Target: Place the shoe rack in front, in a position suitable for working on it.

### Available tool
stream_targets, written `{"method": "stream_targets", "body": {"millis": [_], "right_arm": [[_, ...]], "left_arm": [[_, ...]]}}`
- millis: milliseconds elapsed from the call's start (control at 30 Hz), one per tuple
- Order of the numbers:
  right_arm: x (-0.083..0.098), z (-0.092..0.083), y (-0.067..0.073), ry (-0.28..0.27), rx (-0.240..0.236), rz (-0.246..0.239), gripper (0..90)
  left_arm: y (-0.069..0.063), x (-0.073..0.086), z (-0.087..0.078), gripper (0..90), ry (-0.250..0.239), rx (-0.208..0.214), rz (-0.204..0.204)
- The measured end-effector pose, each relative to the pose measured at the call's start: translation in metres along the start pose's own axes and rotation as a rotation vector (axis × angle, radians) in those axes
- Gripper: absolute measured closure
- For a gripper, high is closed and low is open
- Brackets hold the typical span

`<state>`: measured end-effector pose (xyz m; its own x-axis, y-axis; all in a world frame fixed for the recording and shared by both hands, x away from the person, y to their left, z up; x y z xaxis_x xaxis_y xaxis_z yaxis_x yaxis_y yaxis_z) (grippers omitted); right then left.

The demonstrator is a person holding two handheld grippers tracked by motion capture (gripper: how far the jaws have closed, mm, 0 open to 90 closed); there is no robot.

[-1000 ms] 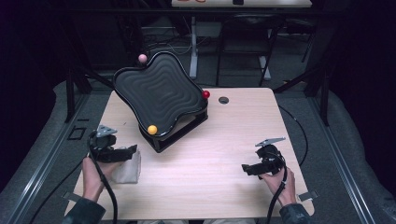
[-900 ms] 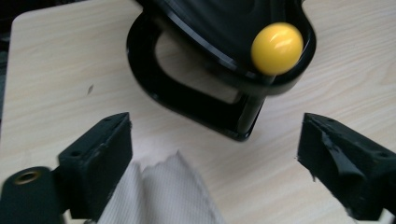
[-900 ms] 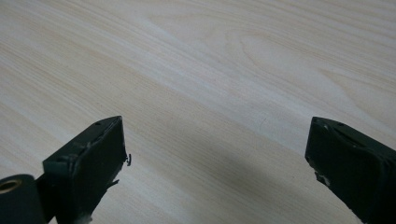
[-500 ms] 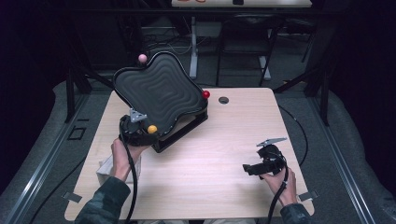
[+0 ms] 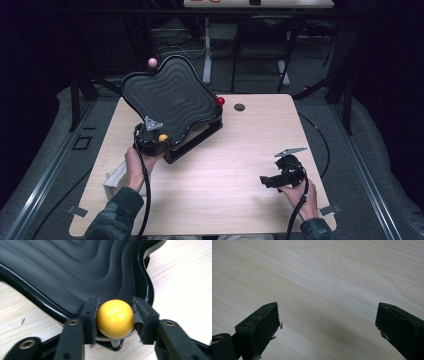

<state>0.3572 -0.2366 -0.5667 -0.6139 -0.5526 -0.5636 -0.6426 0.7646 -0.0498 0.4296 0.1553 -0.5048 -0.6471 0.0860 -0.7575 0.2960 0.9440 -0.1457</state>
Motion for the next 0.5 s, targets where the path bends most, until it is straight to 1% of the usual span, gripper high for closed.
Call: {"method": "stream_targets", "body": {"millis": [33, 67, 100, 167, 233, 267, 300, 367, 400, 433, 500], "right_arm": [[-0.0002, 0.0004, 0.0004, -0.004, -0.002, 0.003, 4.5], [-0.0002, 0.0006, 0.0005, -0.004, -0.003, 0.003, 4.5], [-0.0002, 0.0006, 0.0005, -0.004, -0.003, 0.003, 4.5], [-0.0002, 0.0011, 0.0008, -0.001, -0.005, 0.0, 4.5], [-0.0003, 0.0012, 0.001, 0.001, -0.001, 0.0, 4.5], [-0.0004, 0.0011, 0.0009, 0.0, 0.0, 0.0, 4.6], [-0.0004, 0.0011, 0.0009, 0.0, 0.0, 0.0, 4.6], [-0.0005, 0.0008, 0.0007, -0.002, 0.001, 0.003, 4.6], [-0.0006, 0.0007, 0.0006, -0.004, -0.003, 0.005, 4.6], [-0.0006, 0.0007, 0.0006, -0.004, -0.003, 0.005, 4.6], [-0.0011, 0.0009, 0.0015, -0.005, -0.008, 0.004, 4.6]], "left_arm": [[0.0, 0.0002, -0.0001, 59.9, 0.0, 0.001, 0.005], [0.0001, 0.0006, 0.0, 60.1, -0.001, 0.005, 0.018], [0.0001, 0.0006, 0.0, 60.2, -0.001, 0.005, 0.018], [0.0013, 0.0009, 0.0001, 60.4, -0.005, 0.02, 0.017], [0.0018, 0.0013, -0.0003, 60.5, -0.003, 0.028, 0.027], [0.003, 0.0023, -0.0009, 60.5, -0.008, 0.046, 0.033], [0.003, 0.0023, -0.0009, 60.5, -0.008, 0.046, 0.033], [0.0043, 0.0034, -0.0023, 60.5, -0.006, 0.061, 0.041], [0.0053, 0.005, -0.0042, 60.5, -0.006, 0.08, 0.052], [0.0053, 0.005, -0.0042, 60.5, -0.006, 0.08, 0.052], [0.0055, 0.0069, -0.0066, 60.5, 0.0, 0.097, 0.063]]}}
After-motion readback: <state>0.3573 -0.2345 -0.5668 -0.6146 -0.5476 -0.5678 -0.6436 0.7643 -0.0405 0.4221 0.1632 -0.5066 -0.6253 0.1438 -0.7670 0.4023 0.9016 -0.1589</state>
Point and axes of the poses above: each handheld gripper's, and its own axes: z roughly forward along the jaws, x roughly out of its underside, y roughly to its left, the point moved 5 cm from there along z, roughly forward along the jaws, and after that the axes turned 15 degrees about -z, right-handed, at the moved point
